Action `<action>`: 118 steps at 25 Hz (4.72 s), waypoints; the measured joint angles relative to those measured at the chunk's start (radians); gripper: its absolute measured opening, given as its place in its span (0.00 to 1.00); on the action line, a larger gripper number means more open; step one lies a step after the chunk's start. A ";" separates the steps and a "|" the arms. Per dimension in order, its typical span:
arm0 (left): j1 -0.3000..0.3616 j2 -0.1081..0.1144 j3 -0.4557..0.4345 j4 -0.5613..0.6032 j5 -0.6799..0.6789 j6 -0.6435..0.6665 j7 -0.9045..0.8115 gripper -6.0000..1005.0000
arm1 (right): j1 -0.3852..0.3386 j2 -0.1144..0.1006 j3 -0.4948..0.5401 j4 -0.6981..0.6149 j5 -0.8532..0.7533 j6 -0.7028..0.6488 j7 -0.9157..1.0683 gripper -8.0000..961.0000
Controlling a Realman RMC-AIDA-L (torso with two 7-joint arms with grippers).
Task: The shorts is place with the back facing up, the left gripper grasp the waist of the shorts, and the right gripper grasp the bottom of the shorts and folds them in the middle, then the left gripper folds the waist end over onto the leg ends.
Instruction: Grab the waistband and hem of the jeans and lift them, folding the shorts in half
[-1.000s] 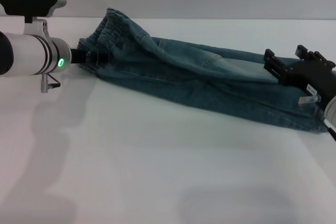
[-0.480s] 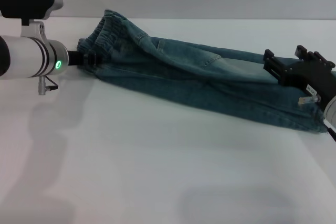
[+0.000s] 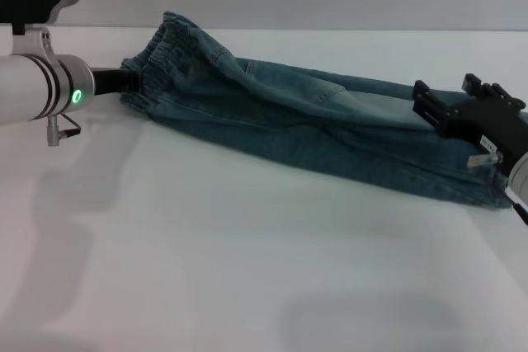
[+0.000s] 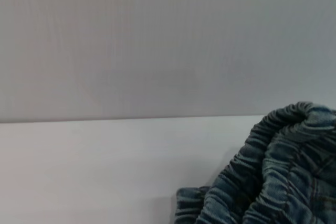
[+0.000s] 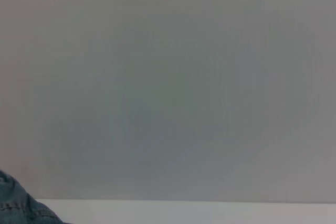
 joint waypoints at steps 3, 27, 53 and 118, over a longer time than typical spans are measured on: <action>0.008 -0.001 0.003 -0.008 0.000 -0.005 0.000 0.14 | -0.005 0.000 -0.002 0.002 0.000 0.000 0.000 0.77; 0.050 0.003 0.076 -0.031 0.007 0.091 0.007 0.45 | -0.017 -0.001 -0.016 0.019 0.002 -0.021 0.001 0.77; -0.042 0.006 0.065 0.137 0.006 0.150 0.058 0.80 | 0.006 -0.005 -0.030 0.034 0.001 -0.066 0.002 0.77; -0.158 0.013 0.028 0.293 0.019 0.123 0.072 0.72 | 0.037 -0.015 -0.055 0.049 0.007 -0.097 0.001 0.77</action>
